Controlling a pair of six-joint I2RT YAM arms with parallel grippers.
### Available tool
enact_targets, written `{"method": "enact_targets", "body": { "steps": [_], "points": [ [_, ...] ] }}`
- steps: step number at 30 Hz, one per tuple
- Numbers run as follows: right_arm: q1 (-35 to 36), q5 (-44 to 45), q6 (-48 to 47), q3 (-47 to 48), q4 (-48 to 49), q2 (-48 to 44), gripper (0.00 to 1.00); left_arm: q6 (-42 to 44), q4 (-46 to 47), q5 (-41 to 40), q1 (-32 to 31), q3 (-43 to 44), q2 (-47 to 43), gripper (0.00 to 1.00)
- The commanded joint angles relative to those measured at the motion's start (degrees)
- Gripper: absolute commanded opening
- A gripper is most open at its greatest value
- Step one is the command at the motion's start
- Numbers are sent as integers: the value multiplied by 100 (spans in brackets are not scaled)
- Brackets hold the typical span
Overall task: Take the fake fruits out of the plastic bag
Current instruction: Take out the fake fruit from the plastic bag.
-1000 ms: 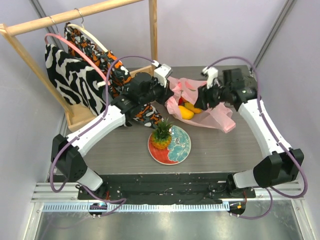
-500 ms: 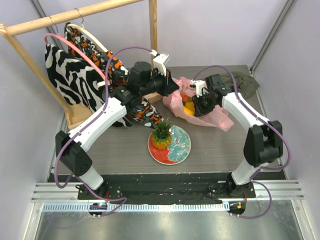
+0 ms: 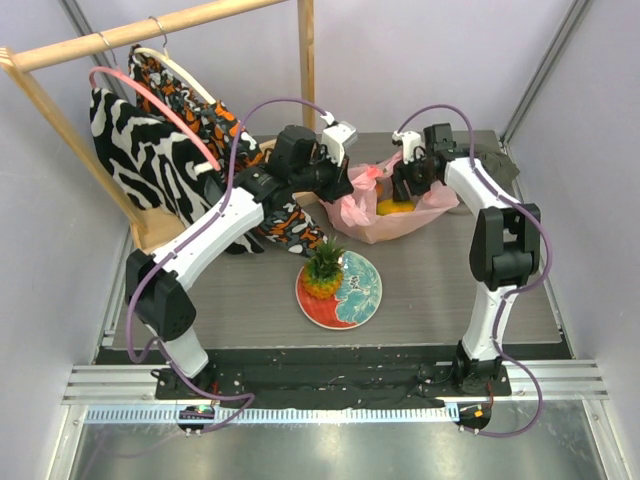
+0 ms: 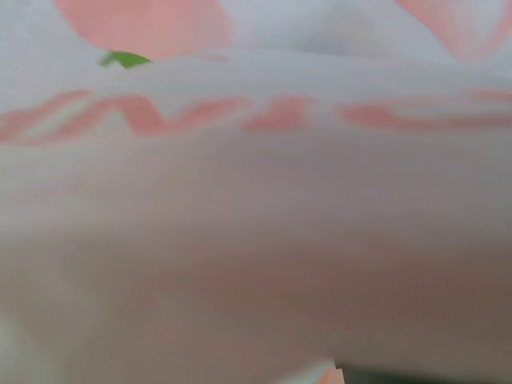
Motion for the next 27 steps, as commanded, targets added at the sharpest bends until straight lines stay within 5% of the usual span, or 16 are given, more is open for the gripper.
{"method": "enact_targets", "body": {
  "steps": [1,10,15,18,27],
  "points": [
    [62,-897,307,518,-202,479,72,460,-14,-110,32,3,66,0],
    [413,-495,564,589,105,1122,78,398,48,-83,32,-172,110,0],
    [501,-151,792,536,404,1114,44,433,4,-215,32,-322,-30,0],
    [501,-80,451,213,492,607,33,521,-5,-372,32,-462,-92,0],
    [45,-1292,-43,-1026,-457,-1784,32,645,232,-698,41,-454,-5,0]
  ]
}}
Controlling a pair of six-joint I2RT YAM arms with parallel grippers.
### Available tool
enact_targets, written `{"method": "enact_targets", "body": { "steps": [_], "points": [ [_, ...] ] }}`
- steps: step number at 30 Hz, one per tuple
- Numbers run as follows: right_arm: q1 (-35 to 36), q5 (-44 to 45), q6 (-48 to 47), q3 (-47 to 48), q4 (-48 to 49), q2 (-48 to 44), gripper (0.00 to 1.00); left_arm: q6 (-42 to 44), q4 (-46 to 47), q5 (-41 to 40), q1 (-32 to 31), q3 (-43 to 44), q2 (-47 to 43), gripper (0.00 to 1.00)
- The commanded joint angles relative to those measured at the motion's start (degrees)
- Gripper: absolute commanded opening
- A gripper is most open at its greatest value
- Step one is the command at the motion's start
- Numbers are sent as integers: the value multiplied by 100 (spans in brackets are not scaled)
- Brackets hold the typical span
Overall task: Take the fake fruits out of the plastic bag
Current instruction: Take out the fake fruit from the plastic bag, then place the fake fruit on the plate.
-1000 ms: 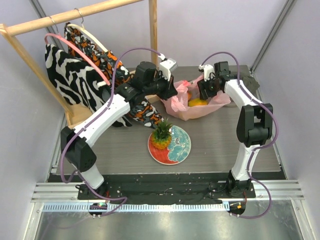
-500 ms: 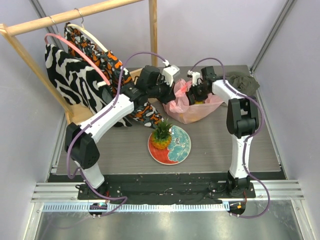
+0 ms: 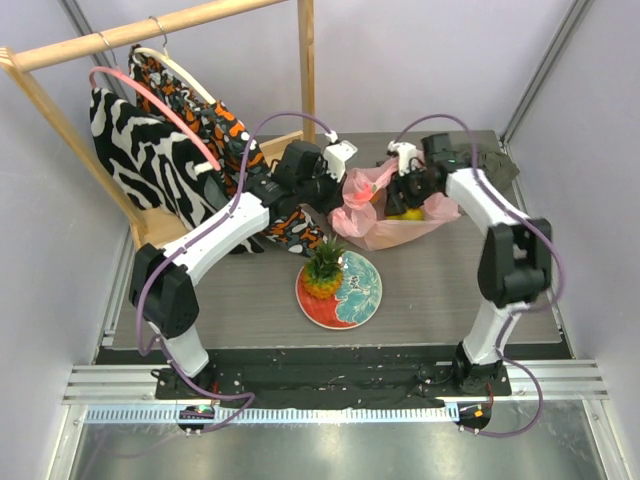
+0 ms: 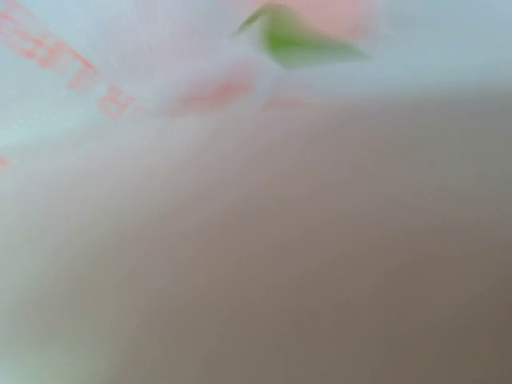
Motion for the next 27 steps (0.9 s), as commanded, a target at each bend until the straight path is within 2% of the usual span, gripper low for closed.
{"method": "enact_targets", "body": {
  "steps": [1,6,13,16,18,19,20,21,23,27],
  "points": [
    [-270,-810,-314,-472,-326,-1759,33,-26,329,-385,34,169,-116,0],
    [-174,-1750,-411,-790,-598,-2492,37,-369,356,-255,34,800,156,0],
    [-51,-2023,-402,-527,-1161,-2746,36,-861,653,-79,34,1740,648,0],
    [264,-1971,-665,-430,-1450,-3036,36,-932,707,-105,34,2189,939,0],
    [510,-1883,-893,-447,-1723,-3177,36,-862,620,-219,34,2374,1009,45],
    [790,-1848,-929,-482,-1793,-3212,36,-845,549,-324,34,2427,975,63],
    [897,-1830,-929,-569,-1881,-3239,36,-827,523,-456,43,2428,896,90],
    [1003,-1856,-929,-631,-1917,-3300,36,-809,488,-666,43,2411,686,96],
    [1284,-1953,-1070,-833,-2013,-3344,36,-739,364,-651,43,2219,308,99],
    [1540,-1883,-913,-1316,-1699,-3266,36,-503,268,-668,43,1524,-860,100]
  ]
}}
